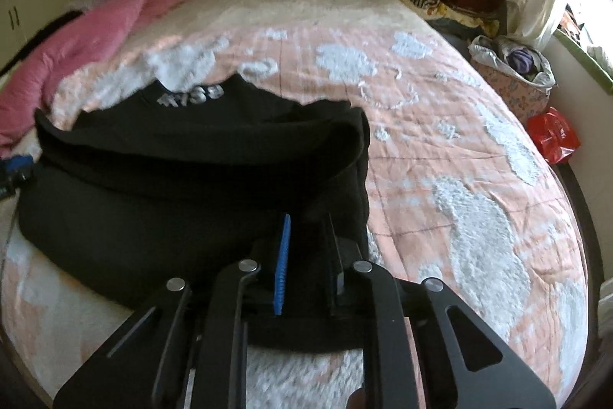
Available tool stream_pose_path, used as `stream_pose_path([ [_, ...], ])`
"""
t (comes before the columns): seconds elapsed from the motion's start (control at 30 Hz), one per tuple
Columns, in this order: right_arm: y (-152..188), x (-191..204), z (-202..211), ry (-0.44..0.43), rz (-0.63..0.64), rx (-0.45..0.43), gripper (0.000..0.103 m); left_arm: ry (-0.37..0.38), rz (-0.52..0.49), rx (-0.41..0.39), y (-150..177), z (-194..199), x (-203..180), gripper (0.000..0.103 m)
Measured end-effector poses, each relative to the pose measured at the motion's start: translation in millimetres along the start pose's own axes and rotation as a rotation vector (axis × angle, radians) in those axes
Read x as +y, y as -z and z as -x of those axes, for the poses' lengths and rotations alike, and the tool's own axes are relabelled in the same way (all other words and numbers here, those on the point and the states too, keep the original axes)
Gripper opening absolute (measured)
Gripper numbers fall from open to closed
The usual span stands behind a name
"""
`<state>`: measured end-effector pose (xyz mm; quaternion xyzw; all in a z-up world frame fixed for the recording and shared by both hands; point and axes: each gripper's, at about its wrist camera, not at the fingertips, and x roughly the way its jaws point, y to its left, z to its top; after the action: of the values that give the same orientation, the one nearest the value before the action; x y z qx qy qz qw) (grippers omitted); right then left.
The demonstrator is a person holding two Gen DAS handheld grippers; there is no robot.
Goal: Fold small clothes
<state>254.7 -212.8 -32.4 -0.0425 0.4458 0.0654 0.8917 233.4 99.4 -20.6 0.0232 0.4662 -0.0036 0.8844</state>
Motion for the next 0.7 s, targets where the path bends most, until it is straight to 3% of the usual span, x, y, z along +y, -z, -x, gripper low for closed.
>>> stream_pose_path([
  [0.37,-47,-12,-41,-0.021,-0.055,-0.02,0.015,0.006,0.115,-0.011,-40,-41,21,0.05],
  [0.6,-66,-33,-48,0.003,-0.11,-0.051,0.016,0.02,0.206,-0.082,-55,-34,39,0.054],
  [0.7,-65,-46,-40,-0.005,-0.135,-0.068,0.032,0.027,0.229,-0.095,-55,-30,47,0.055],
])
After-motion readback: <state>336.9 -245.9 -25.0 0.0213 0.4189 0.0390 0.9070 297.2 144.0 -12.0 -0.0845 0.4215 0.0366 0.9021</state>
